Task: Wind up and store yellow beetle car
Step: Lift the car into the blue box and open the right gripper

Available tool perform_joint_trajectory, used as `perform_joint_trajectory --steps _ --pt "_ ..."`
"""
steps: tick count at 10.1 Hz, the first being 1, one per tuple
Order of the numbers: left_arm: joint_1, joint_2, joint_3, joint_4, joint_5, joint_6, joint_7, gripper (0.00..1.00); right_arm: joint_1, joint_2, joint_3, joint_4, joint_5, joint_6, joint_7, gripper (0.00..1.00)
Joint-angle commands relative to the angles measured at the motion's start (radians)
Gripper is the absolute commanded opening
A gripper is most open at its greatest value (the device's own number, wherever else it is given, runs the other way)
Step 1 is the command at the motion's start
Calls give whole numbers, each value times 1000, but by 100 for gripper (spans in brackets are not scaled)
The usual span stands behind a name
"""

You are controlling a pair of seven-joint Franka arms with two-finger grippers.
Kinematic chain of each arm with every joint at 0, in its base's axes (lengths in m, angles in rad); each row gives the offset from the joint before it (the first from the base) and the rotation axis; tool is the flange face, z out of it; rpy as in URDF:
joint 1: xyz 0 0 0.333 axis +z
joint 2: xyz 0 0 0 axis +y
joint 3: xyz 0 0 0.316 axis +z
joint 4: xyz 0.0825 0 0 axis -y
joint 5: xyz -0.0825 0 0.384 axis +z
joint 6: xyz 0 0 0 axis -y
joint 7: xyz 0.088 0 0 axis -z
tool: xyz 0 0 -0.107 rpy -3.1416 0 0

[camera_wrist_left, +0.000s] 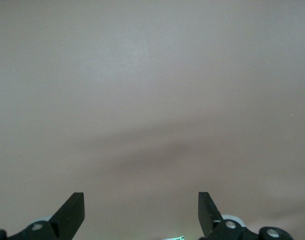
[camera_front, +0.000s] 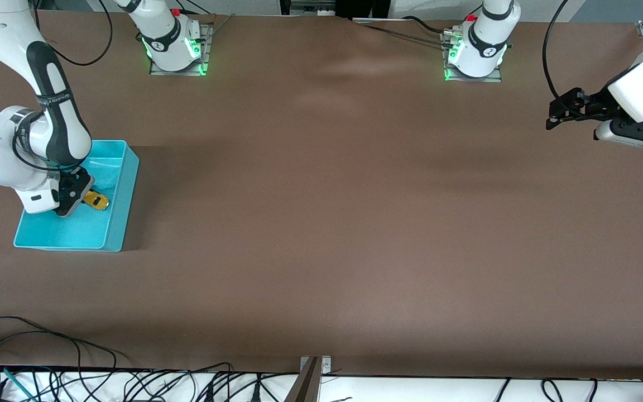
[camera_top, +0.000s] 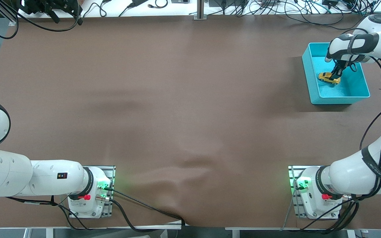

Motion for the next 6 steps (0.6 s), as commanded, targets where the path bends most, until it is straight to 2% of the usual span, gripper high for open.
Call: perform_joint_trajectory --steps 1,2,3,4,5,6 --pt "-2 5 -1 17 -14 -9 20 100 -8 2 3 -12 18 19 -18 0" --pt "-2 5 -1 17 -14 -9 22 100 -8 2 3 -10 18 19 -19 11" --pt "-2 5 -1 17 -14 -9 22 100 -8 1 3 -10 19 19 -19 39" --pt "-2 5 -1 17 -14 -9 25 100 -8 1 5 -9 19 18 -18 49" --pt "-2 4 -1 17 -14 -11 27 100 -8 -2 5 -9 19 18 -18 73" --pt "-2 5 -1 17 -14 -11 25 100 -6 -17 8 -6 21 9 -15 75"
